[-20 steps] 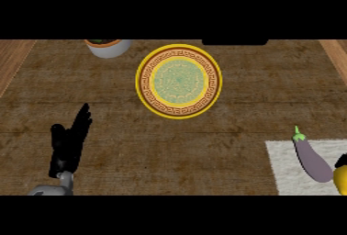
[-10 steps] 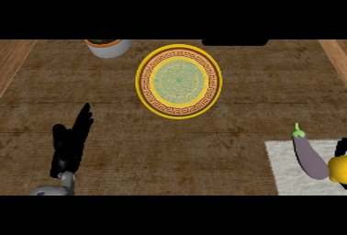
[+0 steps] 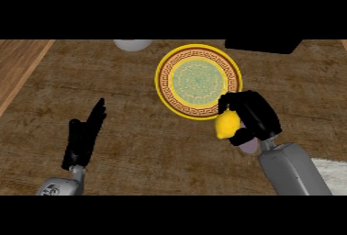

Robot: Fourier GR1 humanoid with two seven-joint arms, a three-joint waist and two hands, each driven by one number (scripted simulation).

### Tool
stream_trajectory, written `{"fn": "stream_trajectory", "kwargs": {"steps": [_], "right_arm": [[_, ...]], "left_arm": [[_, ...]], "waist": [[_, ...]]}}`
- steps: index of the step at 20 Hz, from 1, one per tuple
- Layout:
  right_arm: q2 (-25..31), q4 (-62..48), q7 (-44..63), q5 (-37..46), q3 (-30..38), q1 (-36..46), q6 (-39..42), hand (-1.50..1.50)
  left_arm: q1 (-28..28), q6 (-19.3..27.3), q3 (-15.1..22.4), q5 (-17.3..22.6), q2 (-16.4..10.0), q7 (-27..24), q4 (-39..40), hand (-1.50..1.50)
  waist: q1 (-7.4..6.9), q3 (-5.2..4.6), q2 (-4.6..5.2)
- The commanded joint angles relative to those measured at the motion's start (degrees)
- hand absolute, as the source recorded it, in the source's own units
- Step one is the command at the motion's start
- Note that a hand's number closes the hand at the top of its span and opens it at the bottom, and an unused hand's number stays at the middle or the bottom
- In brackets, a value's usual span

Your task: Pick the lemon from the placemat and place it in the plate

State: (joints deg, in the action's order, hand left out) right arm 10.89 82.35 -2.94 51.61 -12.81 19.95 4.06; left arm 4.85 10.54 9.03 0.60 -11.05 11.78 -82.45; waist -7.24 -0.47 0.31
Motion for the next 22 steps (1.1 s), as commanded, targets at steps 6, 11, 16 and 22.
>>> {"fn": "stream_trajectory", "kwargs": {"steps": [6, 11, 16, 22], "right_arm": [[-10.72, -3.08, 31.71, 5.35, -13.96, 20.95, -15.31, 1.50], [-10.84, -14.43, 42.52, -0.15, -16.07, 33.52, -19.96, 1.50], [-10.87, -28.21, 41.08, -4.01, -14.87, 40.69, -25.61, 1.50], [-10.88, -43.16, 33.54, -8.53, -10.54, 46.05, -27.80, 1.50]], "left_arm": [[1.27, 0.70, -2.07, 0.22, -0.41, 0.65, 1.47, 0.00], [1.09, 0.68, -2.73, 0.06, -0.58, 1.30, 1.40, 0.00], [-0.87, 0.67, -2.61, 0.17, 0.48, 0.88, -0.45, 0.00], [-1.38, 1.77, -1.42, -2.01, 2.04, -0.48, 0.41, 0.00]], "waist": [[2.60, 0.37, -0.02], [4.09, 0.42, 0.07], [4.93, 0.44, 0.05], [5.03, 0.43, 0.25]]}}
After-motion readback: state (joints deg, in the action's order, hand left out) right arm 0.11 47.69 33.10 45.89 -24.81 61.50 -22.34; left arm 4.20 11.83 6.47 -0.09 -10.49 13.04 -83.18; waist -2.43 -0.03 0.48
